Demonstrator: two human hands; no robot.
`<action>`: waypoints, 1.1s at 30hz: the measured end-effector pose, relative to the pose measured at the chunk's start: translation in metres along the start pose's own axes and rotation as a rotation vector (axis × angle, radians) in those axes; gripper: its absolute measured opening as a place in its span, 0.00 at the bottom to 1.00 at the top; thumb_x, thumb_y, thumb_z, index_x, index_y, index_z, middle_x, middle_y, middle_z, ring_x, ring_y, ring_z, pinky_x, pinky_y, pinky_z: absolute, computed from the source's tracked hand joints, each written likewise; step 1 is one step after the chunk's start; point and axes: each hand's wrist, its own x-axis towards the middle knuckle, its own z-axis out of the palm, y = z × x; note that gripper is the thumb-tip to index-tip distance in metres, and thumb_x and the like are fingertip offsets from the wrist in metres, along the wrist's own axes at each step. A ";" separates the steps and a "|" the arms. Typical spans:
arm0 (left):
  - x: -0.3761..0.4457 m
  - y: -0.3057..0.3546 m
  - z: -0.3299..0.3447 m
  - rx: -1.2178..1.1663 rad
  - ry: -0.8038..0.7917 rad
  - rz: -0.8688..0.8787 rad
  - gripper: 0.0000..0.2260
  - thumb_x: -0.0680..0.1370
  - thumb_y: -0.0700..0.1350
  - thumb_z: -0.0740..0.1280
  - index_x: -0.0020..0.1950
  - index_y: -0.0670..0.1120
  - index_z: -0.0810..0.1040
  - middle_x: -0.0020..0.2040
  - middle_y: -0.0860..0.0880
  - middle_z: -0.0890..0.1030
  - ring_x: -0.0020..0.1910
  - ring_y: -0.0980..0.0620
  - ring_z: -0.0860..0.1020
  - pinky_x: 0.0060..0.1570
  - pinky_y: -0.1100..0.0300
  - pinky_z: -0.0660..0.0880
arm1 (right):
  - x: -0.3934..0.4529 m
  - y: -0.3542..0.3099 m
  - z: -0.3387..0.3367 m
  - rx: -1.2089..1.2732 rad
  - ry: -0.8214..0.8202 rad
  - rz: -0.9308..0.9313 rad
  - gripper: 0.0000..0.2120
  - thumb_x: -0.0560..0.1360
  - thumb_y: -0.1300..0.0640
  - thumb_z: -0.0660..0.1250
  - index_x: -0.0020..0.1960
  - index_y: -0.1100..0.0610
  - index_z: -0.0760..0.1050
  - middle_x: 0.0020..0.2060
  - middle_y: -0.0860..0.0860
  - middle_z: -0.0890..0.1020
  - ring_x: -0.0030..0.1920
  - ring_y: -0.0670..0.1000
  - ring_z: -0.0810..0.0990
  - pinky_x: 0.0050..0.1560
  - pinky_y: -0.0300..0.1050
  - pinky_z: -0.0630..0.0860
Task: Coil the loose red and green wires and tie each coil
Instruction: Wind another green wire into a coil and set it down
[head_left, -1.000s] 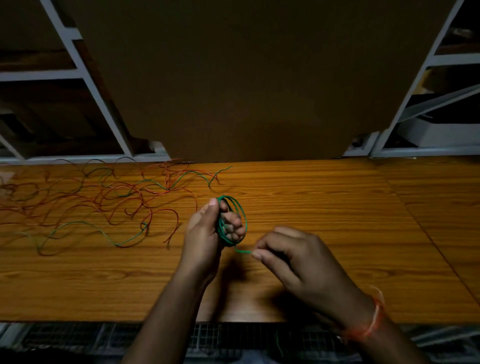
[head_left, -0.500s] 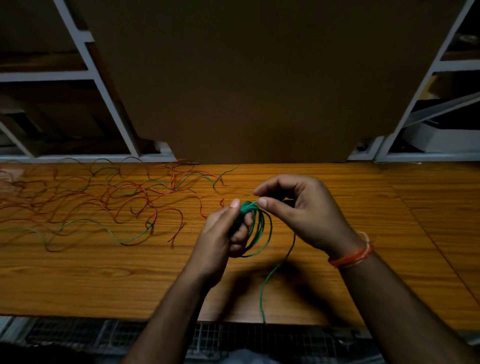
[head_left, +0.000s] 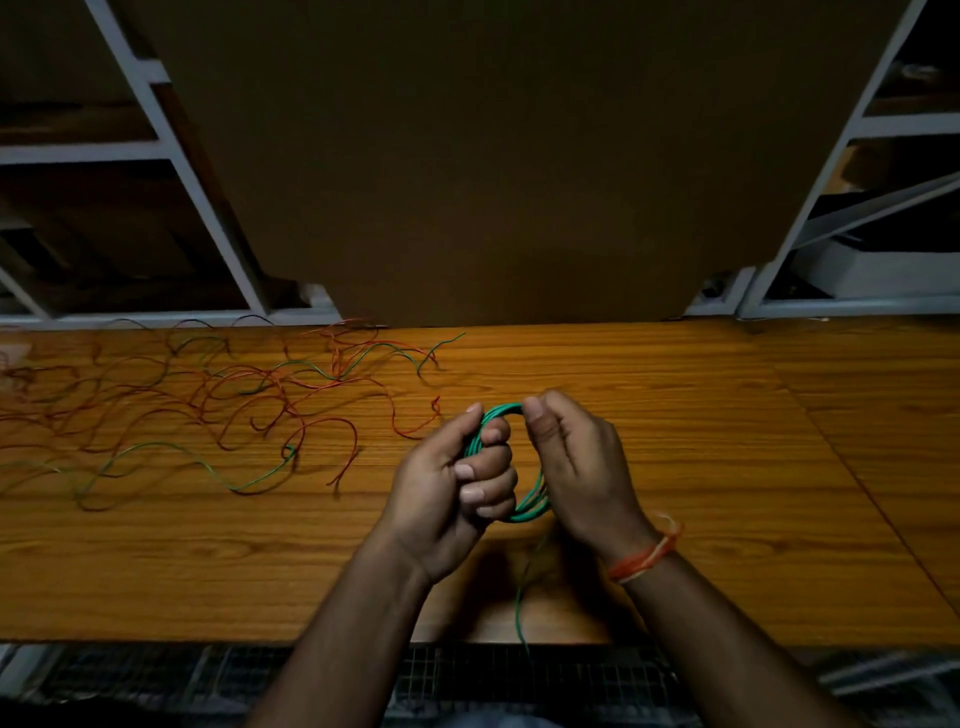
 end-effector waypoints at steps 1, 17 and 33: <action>0.000 0.000 0.001 -0.016 -0.001 -0.015 0.13 0.81 0.51 0.58 0.40 0.46 0.71 0.23 0.55 0.60 0.21 0.58 0.61 0.23 0.65 0.59 | 0.001 0.002 0.000 0.036 0.006 0.029 0.21 0.83 0.41 0.53 0.39 0.52 0.69 0.30 0.49 0.72 0.31 0.48 0.70 0.33 0.54 0.68; -0.005 0.029 -0.036 -0.317 0.021 0.085 0.17 0.85 0.46 0.54 0.40 0.46 0.74 0.23 0.54 0.63 0.21 0.59 0.55 0.23 0.68 0.53 | -0.035 0.060 -0.034 0.419 -0.055 0.405 0.05 0.77 0.69 0.70 0.49 0.61 0.77 0.32 0.50 0.76 0.31 0.44 0.72 0.32 0.34 0.69; 0.007 0.013 -0.033 0.025 0.272 0.362 0.11 0.86 0.46 0.55 0.47 0.45 0.71 0.31 0.51 0.72 0.27 0.56 0.71 0.28 0.66 0.70 | -0.047 0.015 -0.050 -0.186 -0.318 -0.173 0.09 0.81 0.47 0.65 0.49 0.49 0.82 0.39 0.44 0.76 0.41 0.41 0.75 0.40 0.38 0.70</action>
